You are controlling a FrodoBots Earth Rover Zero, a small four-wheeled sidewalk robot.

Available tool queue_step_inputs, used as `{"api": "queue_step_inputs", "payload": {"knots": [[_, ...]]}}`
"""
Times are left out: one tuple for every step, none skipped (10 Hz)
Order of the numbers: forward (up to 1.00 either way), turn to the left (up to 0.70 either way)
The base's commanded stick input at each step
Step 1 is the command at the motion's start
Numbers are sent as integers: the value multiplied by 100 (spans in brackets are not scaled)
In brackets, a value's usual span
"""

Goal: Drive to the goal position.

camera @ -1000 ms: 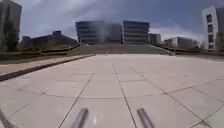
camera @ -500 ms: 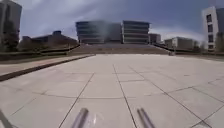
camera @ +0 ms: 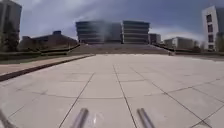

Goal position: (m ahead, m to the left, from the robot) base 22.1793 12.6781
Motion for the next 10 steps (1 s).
{"api": "queue_step_inputs", "payload": {"knots": [[7, 0], [0, 0], [15, 0], [31, 0], [47, 0], [62, 0], [78, 0], [93, 0], [100, 0], [100, 0]]}}
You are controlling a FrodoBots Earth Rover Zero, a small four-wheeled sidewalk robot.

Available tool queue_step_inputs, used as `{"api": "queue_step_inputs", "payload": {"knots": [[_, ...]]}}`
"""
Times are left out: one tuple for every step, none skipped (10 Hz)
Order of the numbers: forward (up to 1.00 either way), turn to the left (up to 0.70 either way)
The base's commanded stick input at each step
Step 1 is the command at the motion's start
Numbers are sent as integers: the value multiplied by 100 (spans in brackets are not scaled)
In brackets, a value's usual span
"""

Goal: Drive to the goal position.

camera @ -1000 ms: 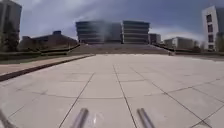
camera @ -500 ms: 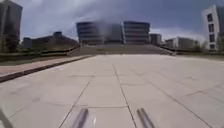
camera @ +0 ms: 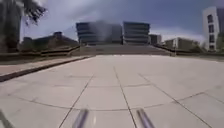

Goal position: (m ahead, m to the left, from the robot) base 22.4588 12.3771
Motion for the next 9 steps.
{"api": "queue_step_inputs", "payload": {"knots": [[100, 0], [100, 0], [100, 0], [100, 0], [100, 0], [100, 0], [100, 0], [100, 0], [100, 0]]}}
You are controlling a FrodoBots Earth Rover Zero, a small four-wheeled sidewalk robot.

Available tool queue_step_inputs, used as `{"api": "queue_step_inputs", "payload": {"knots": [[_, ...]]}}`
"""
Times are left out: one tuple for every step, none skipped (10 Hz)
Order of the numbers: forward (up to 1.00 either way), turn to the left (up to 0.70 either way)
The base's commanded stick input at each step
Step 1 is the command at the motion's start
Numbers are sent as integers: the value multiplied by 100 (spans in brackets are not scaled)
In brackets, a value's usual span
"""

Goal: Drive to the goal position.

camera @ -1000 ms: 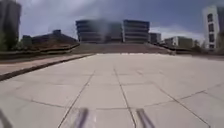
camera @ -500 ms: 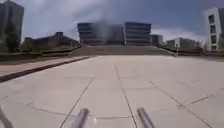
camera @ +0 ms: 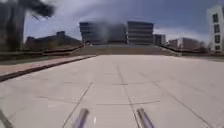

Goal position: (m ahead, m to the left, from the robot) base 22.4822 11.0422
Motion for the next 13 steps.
{"api": "queue_step_inputs", "payload": {"knots": [[100, 0], [100, 0], [100, 0], [100, 0], [100, 0], [100, -1], [100, -6], [100, -11], [100, -33], [100, -38], [100, -38], [100, -38], [100, -38]]}}
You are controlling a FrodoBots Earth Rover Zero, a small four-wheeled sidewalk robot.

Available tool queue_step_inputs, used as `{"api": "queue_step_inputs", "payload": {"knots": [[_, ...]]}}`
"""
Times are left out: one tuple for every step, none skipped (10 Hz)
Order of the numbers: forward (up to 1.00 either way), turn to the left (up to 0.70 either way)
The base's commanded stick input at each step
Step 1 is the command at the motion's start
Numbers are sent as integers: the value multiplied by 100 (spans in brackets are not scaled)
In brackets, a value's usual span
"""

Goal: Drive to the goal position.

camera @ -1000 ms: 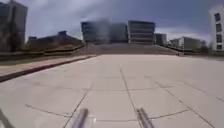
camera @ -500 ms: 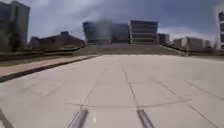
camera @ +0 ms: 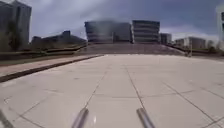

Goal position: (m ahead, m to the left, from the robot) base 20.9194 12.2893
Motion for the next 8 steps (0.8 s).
{"api": "queue_step_inputs", "payload": {"knots": [[100, -38], [100, -29], [100, -12], [100, 0], [100, 0], [100, 0], [100, 0], [100, 0]]}}
